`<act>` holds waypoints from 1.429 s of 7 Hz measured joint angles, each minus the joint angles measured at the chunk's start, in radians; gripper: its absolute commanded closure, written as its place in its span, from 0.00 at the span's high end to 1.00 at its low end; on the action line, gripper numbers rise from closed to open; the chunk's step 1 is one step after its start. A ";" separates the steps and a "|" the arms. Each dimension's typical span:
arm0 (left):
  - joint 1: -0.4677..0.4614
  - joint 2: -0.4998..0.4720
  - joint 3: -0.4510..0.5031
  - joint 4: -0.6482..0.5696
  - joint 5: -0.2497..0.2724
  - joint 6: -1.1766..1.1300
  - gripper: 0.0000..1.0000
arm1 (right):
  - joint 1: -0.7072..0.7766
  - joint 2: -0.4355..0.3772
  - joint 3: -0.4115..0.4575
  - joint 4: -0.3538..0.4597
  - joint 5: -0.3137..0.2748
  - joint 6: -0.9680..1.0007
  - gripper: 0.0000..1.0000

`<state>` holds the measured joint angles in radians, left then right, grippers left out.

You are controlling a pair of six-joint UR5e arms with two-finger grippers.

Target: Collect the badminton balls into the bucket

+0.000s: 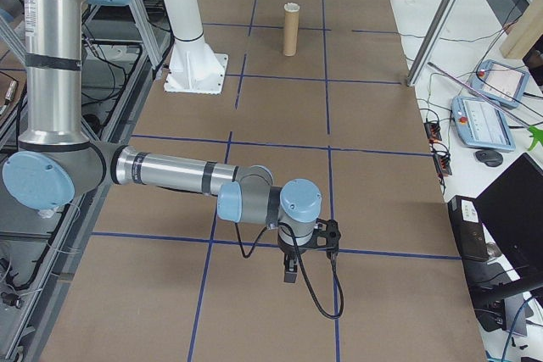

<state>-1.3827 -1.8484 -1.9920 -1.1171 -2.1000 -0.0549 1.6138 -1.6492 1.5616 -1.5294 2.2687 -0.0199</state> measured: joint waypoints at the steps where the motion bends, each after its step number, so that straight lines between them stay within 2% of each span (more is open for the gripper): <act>1: -0.072 0.086 0.043 -0.057 -0.059 0.089 1.00 | 0.000 0.000 0.000 0.000 0.000 0.000 1.00; 2: -0.122 0.174 0.101 -0.139 -0.109 0.137 1.00 | 0.000 0.000 0.000 0.000 0.000 0.000 1.00; 4: -0.155 0.282 0.212 -0.245 -0.142 0.161 1.00 | 0.000 0.000 0.000 0.000 0.000 0.000 1.00; 5: -0.159 0.309 0.248 -0.267 -0.157 0.162 1.00 | 0.000 0.000 -0.001 0.000 0.000 0.000 1.00; 8: -0.162 0.370 0.297 -0.339 -0.252 0.163 1.00 | 0.000 0.000 0.000 0.000 0.000 0.000 1.00; 10: -0.162 0.369 0.293 -0.355 -0.274 0.156 1.00 | 0.000 -0.001 0.000 0.000 0.001 0.000 1.00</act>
<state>-1.5447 -1.4794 -1.6995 -1.4720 -2.3744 0.1007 1.6137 -1.6498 1.5616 -1.5294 2.2694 -0.0199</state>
